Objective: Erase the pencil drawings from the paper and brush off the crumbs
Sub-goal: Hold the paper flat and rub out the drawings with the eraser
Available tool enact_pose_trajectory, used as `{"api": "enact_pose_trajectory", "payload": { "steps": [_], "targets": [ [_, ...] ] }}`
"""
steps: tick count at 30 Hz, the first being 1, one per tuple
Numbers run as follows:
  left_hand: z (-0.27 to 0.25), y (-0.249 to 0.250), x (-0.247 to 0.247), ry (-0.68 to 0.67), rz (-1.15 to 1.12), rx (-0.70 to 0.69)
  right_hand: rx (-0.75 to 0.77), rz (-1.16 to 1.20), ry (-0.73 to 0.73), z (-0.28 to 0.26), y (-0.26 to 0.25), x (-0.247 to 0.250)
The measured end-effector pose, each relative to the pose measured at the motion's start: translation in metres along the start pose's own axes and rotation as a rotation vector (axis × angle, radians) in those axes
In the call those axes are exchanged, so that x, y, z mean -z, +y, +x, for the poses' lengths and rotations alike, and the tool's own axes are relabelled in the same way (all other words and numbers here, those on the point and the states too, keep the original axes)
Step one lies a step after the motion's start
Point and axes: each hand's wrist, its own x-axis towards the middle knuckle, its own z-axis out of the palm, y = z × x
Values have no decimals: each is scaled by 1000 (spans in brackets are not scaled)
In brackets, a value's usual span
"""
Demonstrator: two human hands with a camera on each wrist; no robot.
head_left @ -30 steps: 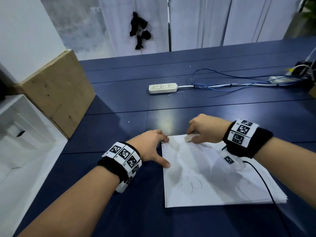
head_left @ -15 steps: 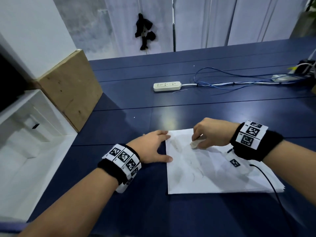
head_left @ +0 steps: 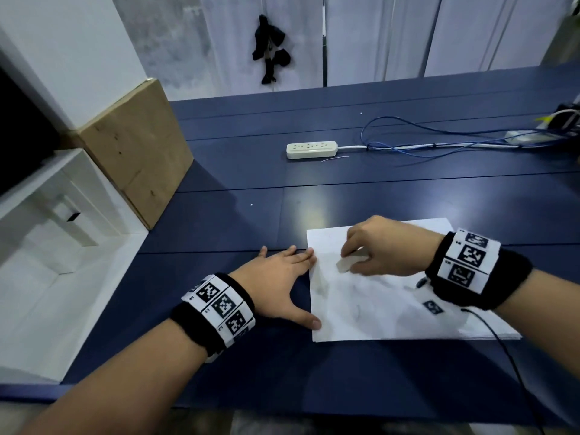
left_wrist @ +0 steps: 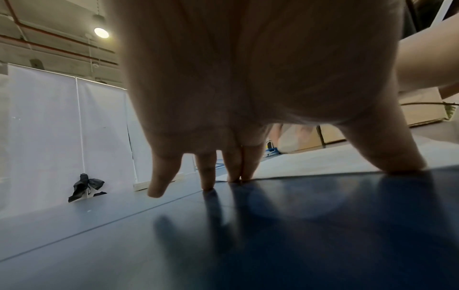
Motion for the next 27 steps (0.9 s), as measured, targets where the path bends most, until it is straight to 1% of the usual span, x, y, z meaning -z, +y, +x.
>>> {"api": "enact_pose_trajectory", "payload": {
  "steps": [2, 4, 8, 9, 11, 13, 14, 15, 18, 20, 21, 23, 25, 27],
  "targets": [
    [0, 0, 0, 24, -17, 4, 91, 96, -46, 1, -23, -6],
    [0, 0, 1, 51, -41, 17, 118, 41, -95, 9, -35, -12],
    [2, -2, 0, 105, -38, 15, 9, -34, -108, 25, -29, -13],
    [2, -2, 0, 116, -32, 13, 25, -45, -112, 23, -29, -14],
    [2, -2, 1, 139, -22, 11, 127, -39, -142, 12, -35, -14],
    [1, 0, 3, 150, -25, 12, 207, 22, -244, -1, -43, -14],
    [0, 0, 4, 152, -28, 15, 210, 48, -284, -4, -44, -13],
    [0, 1, 4, 152, -28, 15, 199, 50, -292, -2, -44, -11],
    [1, 1, 4, 143, -35, 14, 101, -70, -196, 20, -31, -6],
    [1, 1, 3, 132, -38, 18, 26, -95, -155, 29, -23, -5],
    [1, 1, 3, 131, -34, 20, 25, -104, -147, 29, -22, -7],
    [2, 1, 3, 134, -27, 23, 108, -99, -145, 16, -29, -10],
    [2, 1, 2, 136, -25, 27, 221, -41, -215, -1, -40, -14],
    [2, 1, 3, 134, -25, 27, 246, 5, -280, -5, -44, -14]
  ]
}}
